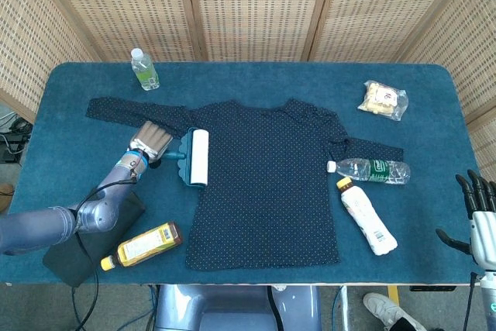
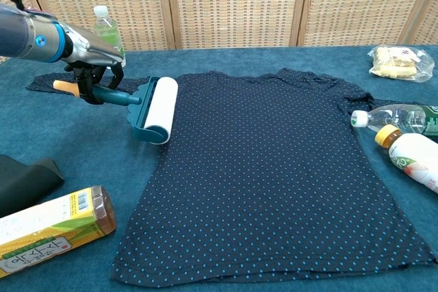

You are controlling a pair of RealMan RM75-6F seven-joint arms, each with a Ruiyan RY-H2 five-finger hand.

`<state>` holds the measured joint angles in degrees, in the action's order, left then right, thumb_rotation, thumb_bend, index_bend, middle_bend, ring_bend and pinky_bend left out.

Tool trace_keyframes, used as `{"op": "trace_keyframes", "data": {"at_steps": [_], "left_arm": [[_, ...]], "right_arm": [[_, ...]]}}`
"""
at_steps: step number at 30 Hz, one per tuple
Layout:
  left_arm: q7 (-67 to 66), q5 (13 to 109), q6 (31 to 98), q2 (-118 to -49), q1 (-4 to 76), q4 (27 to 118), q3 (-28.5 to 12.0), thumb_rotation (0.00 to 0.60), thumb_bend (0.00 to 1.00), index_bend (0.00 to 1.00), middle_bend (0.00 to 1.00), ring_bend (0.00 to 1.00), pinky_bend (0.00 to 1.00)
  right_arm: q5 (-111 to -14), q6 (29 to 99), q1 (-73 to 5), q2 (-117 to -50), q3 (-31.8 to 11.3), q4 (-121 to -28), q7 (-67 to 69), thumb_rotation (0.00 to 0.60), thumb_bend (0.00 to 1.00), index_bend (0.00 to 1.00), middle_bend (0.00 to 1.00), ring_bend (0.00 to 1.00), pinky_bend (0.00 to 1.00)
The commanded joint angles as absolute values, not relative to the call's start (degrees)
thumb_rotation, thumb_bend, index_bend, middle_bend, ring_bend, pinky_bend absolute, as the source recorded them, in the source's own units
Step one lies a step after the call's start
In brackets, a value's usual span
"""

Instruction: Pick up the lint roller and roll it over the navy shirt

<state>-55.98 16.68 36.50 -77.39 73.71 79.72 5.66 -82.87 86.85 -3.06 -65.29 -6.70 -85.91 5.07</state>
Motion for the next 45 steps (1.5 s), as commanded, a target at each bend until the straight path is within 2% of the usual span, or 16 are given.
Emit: {"op": "trace_keyframes", "data": {"at_steps": [1,16,35,45], "left_arm": [[-61.4,8.2,38.8,-79.9,80.0,80.1,9.3,0.6,0.72,0.85,0.83,0.67,0.66],[-66.8,-1.0,39.2,-88.9,87.9,75.2,10.9,0.6,0.72,0.85,0.83,0.67,0.66],[-75.3,-12.9,40.6,-98.9,98.2,68.0,6.3,0.6,0.72,0.85,0.83,0.67,0.66],[-77.5,-13.3,43.8,-97.4,96.9,71.4,7.5,0.6,0.72,0.85,0.83,0.67,0.66]], "right_arm": [[-82.2,86.1,-3.2,-65.3,-6.8,-85.5,6.0,0.6,0.09,0.0,0.0,0.0,0.0],[-81.1,84.4,-3.4,-65.1,-7.1,-84.4,9.3,0.6,0.09,0.0,0.0,0.0,0.0],[-80.7,83.4,-3.6,-64.9,-7.1,-83.7,11.9,0.6,0.09,0.0,0.0,0.0,0.0],[-81.7,83.7,-3.5,-64.9,-6.7,-84.0,11.8,0.6,0.09,0.0,0.0,0.0,0.0]]}}
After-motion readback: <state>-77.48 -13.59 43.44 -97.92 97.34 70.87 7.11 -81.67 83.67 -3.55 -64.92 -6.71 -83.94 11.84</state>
